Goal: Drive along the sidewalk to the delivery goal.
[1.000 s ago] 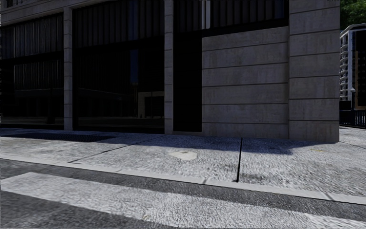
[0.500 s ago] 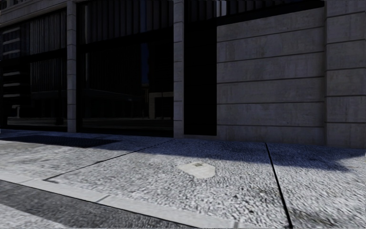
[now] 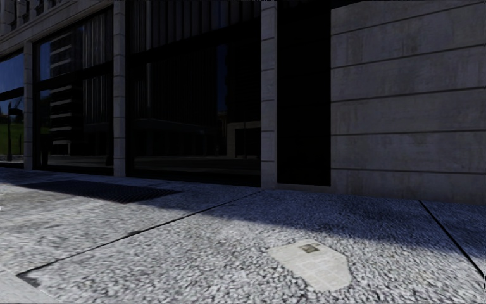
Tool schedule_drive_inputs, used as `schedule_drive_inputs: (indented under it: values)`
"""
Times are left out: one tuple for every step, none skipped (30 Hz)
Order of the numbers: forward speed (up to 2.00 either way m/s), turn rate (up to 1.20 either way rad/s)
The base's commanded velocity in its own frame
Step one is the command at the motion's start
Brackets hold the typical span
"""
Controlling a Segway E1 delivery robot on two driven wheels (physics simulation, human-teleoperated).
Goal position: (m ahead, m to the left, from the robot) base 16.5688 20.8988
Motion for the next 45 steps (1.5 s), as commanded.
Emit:
schedule_drive_inputs:
  values:
    - [1.56, 0.39]
    - [1.55, 0.39]
    - [1.55, 0.39]
    - [1.55, 0.4]
    - [1.55, 0.4]
    - [1.55, 0.4]
    - [1.55, 0.4]
    - [1.55, 0.41]
    - [1.55, 0.42]
    - [1.55, 0.42]
    - [1.55, 0.43]
    - [1.55, 0.45]
    - [1.55, 0.45]
    - [1.55, 0.45]
    - [1.55, 0.46]
    - [1.55, 0.46]
    - [1.55, 0.46]
    - [1.55, 0.46]
    - [1.55, 0.46]
    - [1.55, 0.46]
    - [1.55, 0.46]
    - [1.55, 0.46]
    - [1.55, 0.46]
    - [1.55, 0.46]
    - [1.55, 0.46]
    - [1.55, 0.47]
    - [1.55, 0.47]
    - [1.55, 0.47]
    - [1.55, 0.47]
    - [1.55, 0.47]
    - [1.55, 0.47]
    - [1.55, 0.47]
    - [1.55, 0.47]
    - [1.55, 0.47]
    - [1.55, 0.47]
    - [1.55, 0.47]
    - [1.55, 0.47]
    - [1.55, 0.47]
    - [1.55, 0.47]
    - [1.55, 0.47]
    - [1.55, 0.47]
    - [1.55, 0.47]
    - [1.55, 0.47]
    - [1.55, 0.47]
    - [1.55, 0.47]
